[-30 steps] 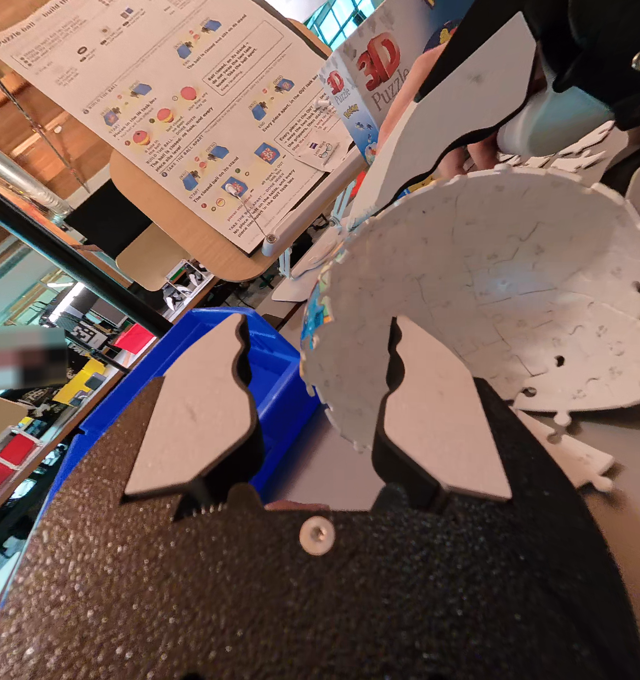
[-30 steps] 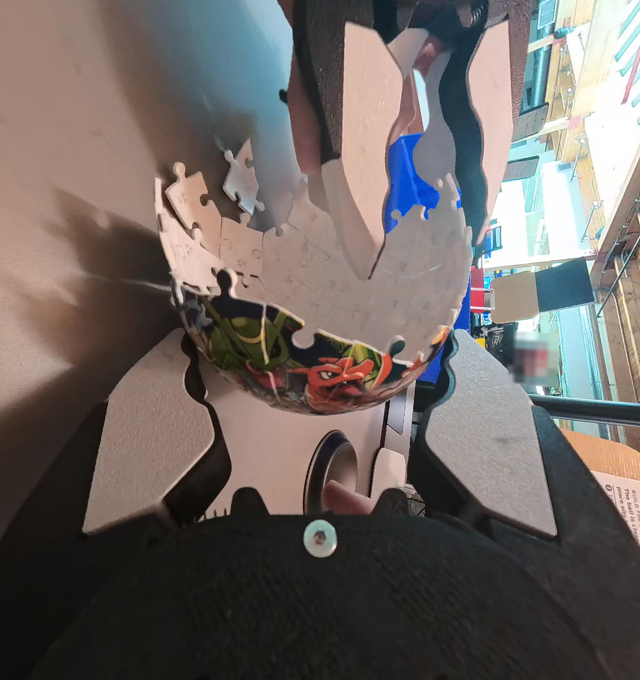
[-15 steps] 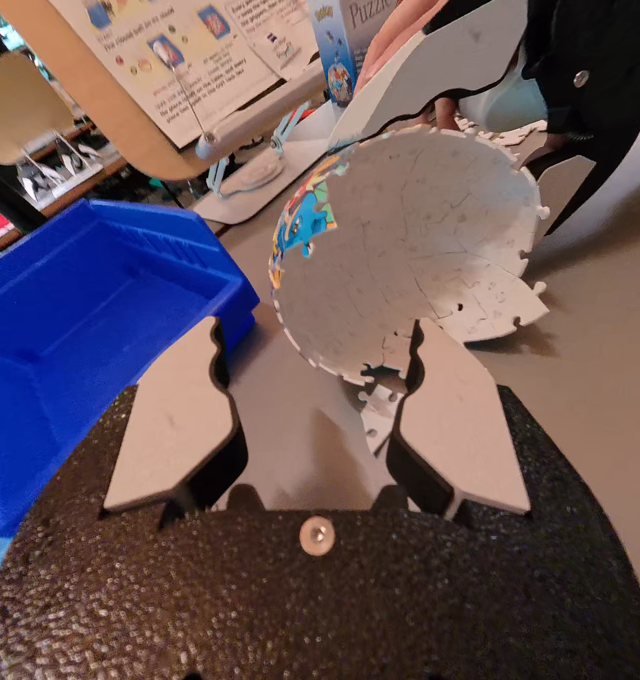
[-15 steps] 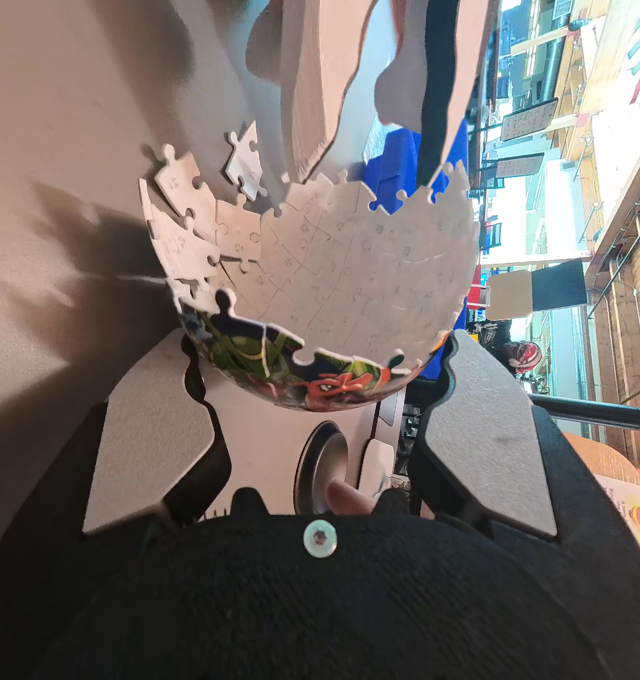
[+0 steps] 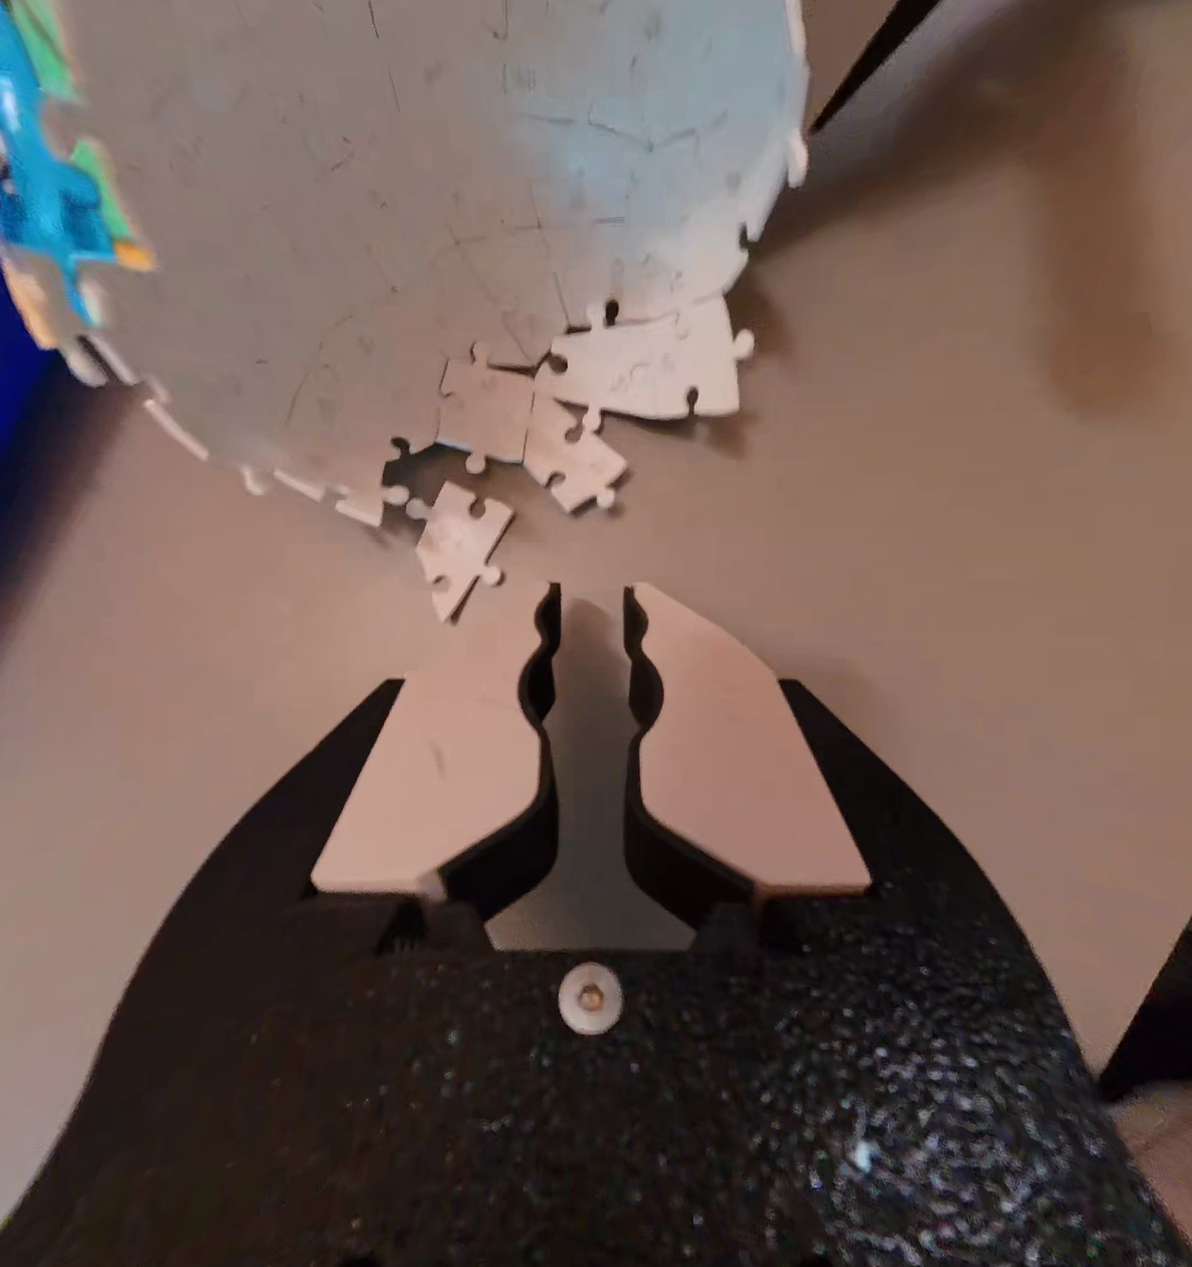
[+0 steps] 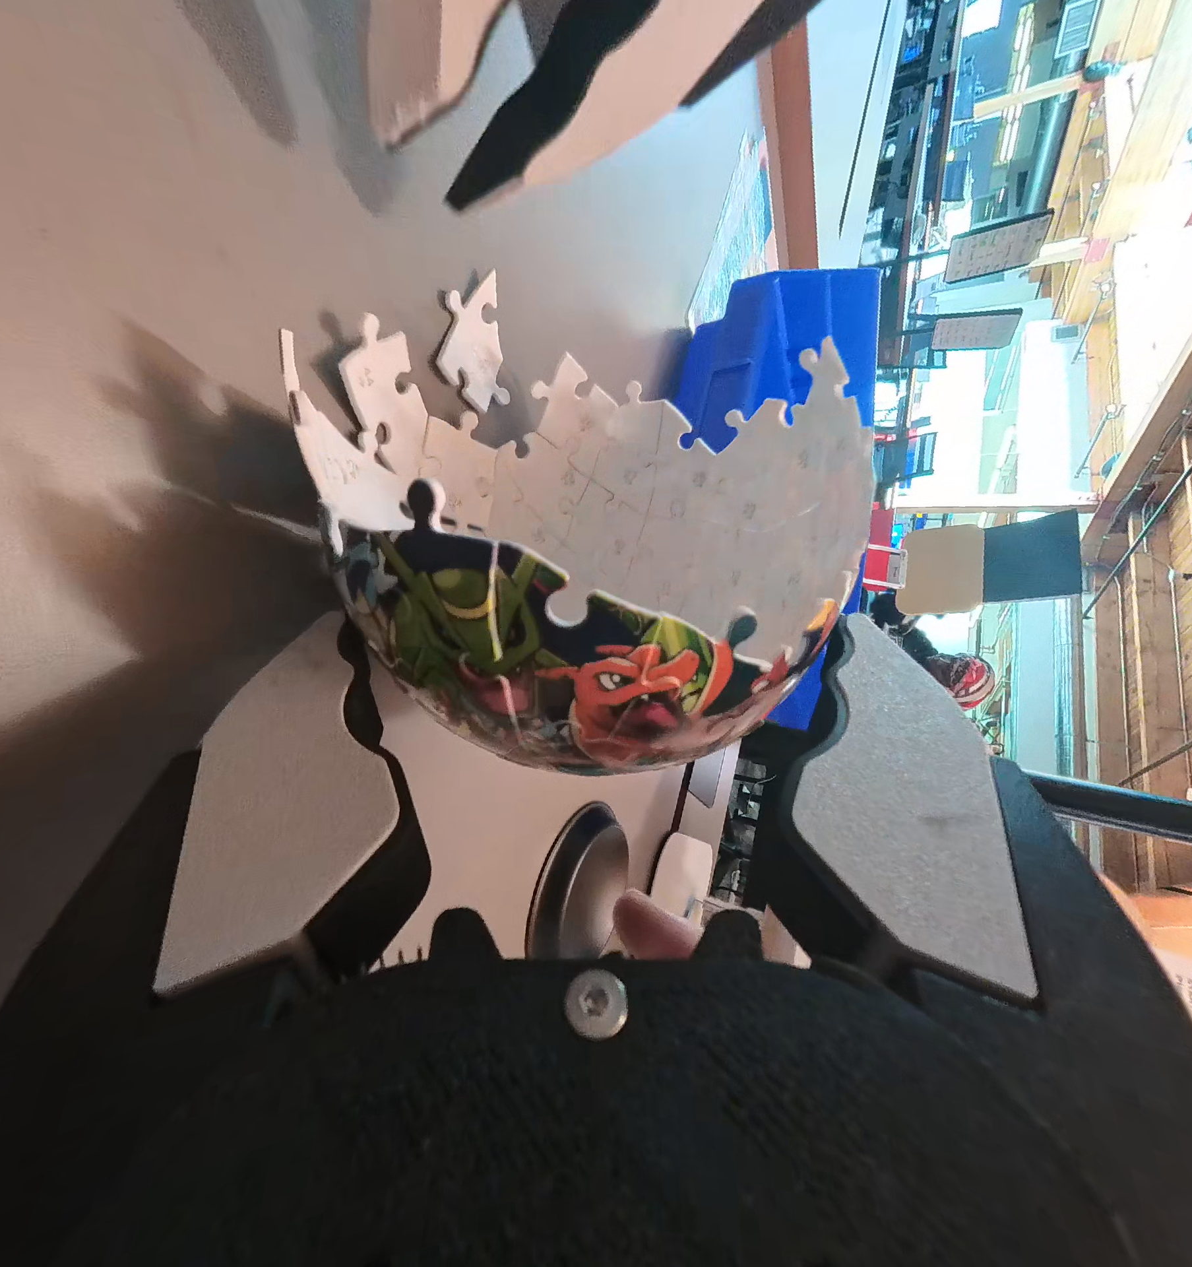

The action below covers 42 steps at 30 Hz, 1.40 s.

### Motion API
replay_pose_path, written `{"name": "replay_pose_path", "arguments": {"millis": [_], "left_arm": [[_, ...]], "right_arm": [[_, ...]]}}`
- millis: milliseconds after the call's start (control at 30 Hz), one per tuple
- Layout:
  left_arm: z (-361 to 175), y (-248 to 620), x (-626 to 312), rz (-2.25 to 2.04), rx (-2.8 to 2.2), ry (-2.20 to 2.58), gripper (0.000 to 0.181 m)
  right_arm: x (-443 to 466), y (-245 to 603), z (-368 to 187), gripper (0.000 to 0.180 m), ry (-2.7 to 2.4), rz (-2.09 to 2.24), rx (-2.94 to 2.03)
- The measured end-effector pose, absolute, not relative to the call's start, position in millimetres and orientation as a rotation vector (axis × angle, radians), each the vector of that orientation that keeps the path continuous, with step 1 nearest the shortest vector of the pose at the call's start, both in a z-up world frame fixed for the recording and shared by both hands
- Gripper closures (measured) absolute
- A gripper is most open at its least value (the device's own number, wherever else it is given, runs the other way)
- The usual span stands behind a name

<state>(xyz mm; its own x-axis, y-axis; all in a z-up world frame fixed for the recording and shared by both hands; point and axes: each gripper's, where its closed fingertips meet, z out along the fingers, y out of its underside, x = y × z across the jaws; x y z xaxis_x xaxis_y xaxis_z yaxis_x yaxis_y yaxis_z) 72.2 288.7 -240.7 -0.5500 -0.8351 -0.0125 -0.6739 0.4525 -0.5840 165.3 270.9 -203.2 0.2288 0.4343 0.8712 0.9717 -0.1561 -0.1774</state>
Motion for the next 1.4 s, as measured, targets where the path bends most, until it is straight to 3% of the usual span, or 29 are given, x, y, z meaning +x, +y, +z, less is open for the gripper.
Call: {"name": "replay_pose_path", "arguments": {"millis": [33,1400], "left_arm": [[-243.1,285.2,75.8,-0.795,-1.325,2.414,0.165],[-252.9,275.8,95.4,-0.823,-1.325,2.397,0.153]], "right_arm": [[164.6,271.6,-203.1,0.056,-1.318,-0.872,-1.723],[160.6,273.7,-204.2,0.054,-1.337,-0.918,-1.689]]}}
